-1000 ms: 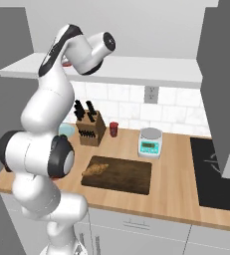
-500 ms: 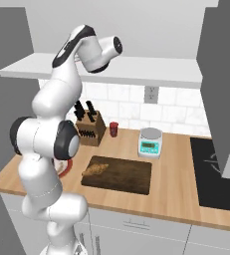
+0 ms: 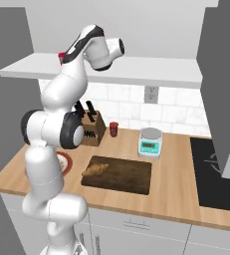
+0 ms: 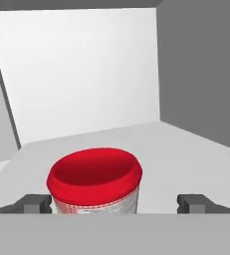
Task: From the different types of pastries on the counter, select a croissant and place it on the cutting board. Then retrieve a jar of jam from the cabinet and place it alongside the croissant on the cutting board.
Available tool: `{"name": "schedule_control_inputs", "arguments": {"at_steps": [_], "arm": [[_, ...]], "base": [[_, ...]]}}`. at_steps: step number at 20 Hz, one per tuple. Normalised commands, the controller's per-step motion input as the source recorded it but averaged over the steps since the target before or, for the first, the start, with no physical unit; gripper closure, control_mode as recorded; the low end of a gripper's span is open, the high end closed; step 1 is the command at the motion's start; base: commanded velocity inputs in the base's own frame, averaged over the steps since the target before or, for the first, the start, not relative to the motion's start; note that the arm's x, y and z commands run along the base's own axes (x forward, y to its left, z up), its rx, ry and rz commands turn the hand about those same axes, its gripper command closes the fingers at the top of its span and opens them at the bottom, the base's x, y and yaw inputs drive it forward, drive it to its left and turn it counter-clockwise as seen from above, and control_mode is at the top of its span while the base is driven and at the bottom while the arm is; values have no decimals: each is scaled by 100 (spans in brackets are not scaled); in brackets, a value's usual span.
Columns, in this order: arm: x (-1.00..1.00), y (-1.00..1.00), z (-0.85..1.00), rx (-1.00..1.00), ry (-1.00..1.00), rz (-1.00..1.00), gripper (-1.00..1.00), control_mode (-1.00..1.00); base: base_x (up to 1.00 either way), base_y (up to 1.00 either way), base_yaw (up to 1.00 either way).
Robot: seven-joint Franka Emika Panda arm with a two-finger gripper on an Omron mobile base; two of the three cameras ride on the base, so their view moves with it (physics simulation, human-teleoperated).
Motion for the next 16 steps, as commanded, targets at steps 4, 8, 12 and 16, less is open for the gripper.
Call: {"name": "schedule_control_inputs", "arguments": {"at_steps": [4,8,12,16], "arm": [[19,31,0,4,0,20,-100,-100],[4,60,0,0,0,21,100,-100],[-29,30,11,0,-7,8,100,-100],[-49,-1,16,1,-10,-3,100,-100]], "base": [[0,0,0],[0,0,0],[0,0,0],[0,0,0]]}}
